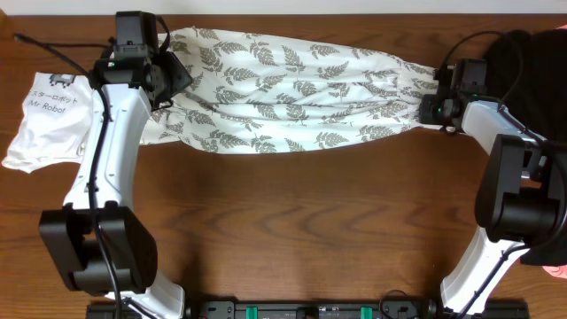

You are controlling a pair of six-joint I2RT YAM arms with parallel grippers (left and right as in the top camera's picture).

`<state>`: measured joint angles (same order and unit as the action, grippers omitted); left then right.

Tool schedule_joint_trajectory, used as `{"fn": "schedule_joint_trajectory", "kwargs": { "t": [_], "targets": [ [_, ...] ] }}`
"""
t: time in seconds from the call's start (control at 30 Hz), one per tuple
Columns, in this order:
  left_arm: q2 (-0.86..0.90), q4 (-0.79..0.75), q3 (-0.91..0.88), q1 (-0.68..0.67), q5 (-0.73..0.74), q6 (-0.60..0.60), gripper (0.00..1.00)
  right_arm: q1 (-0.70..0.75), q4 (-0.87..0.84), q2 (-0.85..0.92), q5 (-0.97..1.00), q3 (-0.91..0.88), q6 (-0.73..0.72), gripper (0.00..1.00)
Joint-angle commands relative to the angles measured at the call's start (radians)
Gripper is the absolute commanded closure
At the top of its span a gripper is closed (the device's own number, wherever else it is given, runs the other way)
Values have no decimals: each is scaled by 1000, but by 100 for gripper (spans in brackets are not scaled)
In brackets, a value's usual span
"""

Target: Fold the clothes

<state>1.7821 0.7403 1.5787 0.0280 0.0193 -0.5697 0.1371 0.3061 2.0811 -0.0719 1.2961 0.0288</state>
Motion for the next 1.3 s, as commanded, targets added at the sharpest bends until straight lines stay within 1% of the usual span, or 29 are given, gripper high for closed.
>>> {"fn": "schedule_joint_trajectory", "kwargs": {
  "t": [0.0,0.13,0.27,0.4,0.67,0.83,1.0,1.07,1.27],
  "targets": [
    [52,-11,-18,3,-13,-200,39,23,45,118,64,-69,-14,85],
    [105,-32,-18,3,-13,-279,40,21,45,118,63,-69,-14,85],
    [148,-44,-18,3,-19,-324,40,22,46,118,64,-69,-13,85],
    [175,-50,-18,3,-85,-370,44,22,45,118,64,-69,-14,85],
    [215,-98,-18,3,-137,-372,44,21,46,118,64,-69,-14,85],
    [265,-180,-18,5,-137,-375,44,22,49,118,64,-69,-13,85],
    [273,-245,-18,8,-137,-375,45,22,58,118,64,-69,-13,85],
    [273,-253,-18,8,-137,-375,47,22,56,118,64,-69,-13,85],
    [276,-252,-18,8,-137,-375,47,22,49,118,64,-69,-13,85]
  ]
}}
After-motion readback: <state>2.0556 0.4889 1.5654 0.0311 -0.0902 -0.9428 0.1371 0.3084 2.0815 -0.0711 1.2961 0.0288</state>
